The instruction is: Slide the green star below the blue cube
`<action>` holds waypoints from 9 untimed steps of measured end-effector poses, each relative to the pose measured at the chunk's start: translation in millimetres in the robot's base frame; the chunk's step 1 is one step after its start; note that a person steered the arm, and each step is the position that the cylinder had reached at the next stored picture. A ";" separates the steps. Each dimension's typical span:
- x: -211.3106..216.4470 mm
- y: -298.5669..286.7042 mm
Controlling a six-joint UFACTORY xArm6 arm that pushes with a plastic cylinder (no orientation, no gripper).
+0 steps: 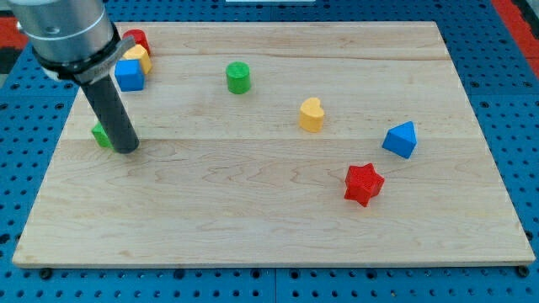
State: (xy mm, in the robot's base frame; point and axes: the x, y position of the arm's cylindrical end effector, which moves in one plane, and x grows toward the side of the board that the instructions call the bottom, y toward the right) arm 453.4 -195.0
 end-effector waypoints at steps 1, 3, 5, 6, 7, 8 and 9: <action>17.0 16.2; 43.1 9.7; 8.3 -19.0; -7.1 -18.7; -14.8 -18.7; -14.9 -18.7; -14.9 -20.1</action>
State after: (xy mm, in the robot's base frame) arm 438.6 -215.1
